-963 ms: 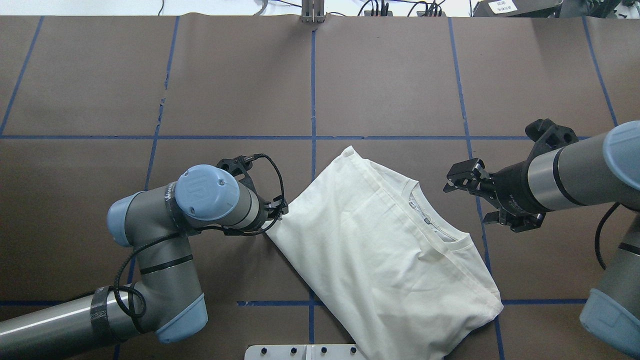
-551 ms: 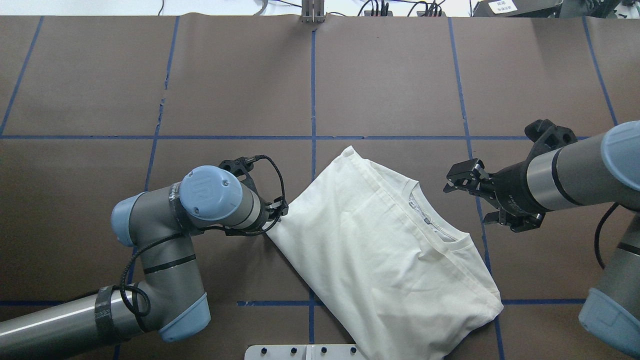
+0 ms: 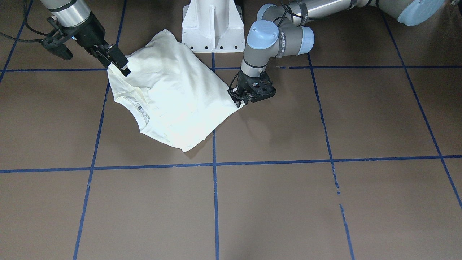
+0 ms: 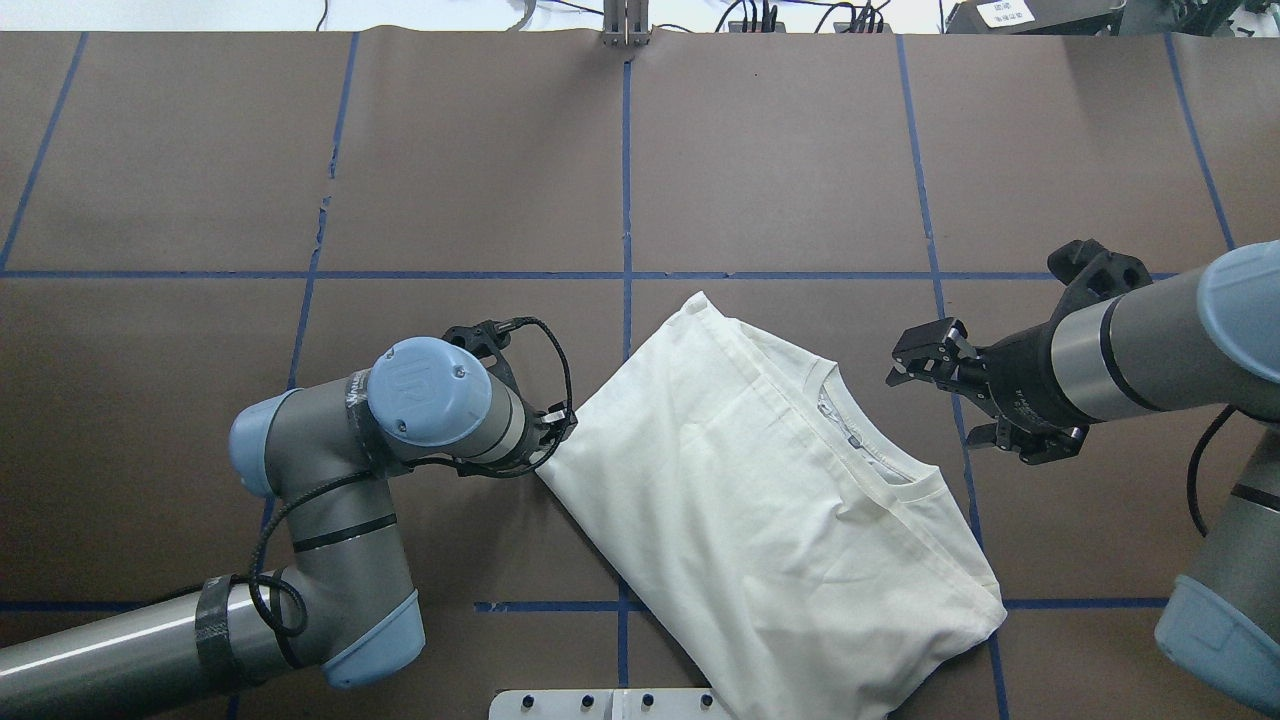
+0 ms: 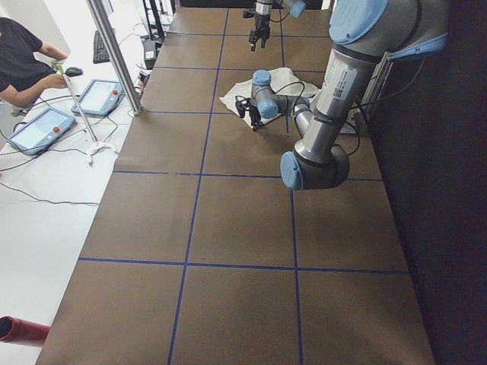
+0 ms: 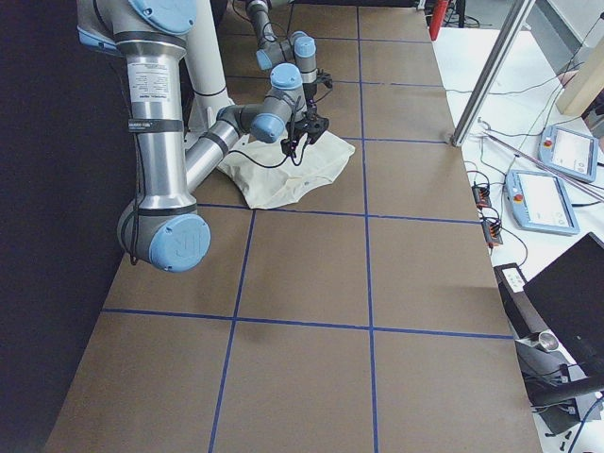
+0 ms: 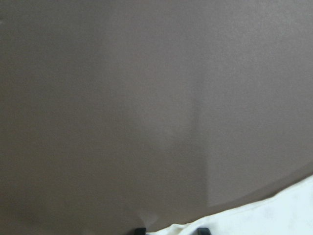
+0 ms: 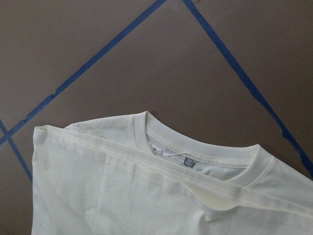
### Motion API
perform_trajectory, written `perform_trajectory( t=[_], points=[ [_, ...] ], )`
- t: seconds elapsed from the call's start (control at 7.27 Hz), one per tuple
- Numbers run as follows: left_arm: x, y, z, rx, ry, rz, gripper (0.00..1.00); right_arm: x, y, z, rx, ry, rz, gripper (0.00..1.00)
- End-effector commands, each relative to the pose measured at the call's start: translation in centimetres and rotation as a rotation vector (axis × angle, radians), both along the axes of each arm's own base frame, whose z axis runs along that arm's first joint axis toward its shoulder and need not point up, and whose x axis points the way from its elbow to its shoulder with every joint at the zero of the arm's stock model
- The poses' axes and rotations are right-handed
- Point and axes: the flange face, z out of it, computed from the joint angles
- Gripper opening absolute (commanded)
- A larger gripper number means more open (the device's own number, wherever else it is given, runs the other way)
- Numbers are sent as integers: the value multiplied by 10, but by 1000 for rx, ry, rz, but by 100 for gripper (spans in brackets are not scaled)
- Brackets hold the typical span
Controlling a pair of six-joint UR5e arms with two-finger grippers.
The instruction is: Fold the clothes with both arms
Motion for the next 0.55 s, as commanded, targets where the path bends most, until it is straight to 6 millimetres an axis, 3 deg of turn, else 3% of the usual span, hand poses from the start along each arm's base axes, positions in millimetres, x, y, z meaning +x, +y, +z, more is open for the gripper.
perform_trajectory(
  t=[0.0,0.28,0.41],
  points=[
    [-2,1,-5,5,8,1,0,-1,0,0,-1,1,-1,100],
    [-5,-3,-11,15,0,-1,0,-1,0,1,-3,2,0,100],
    [-18,-25,-13,37,-1,-32,0,-1,0,0,0,0,-1,100]
  ],
)
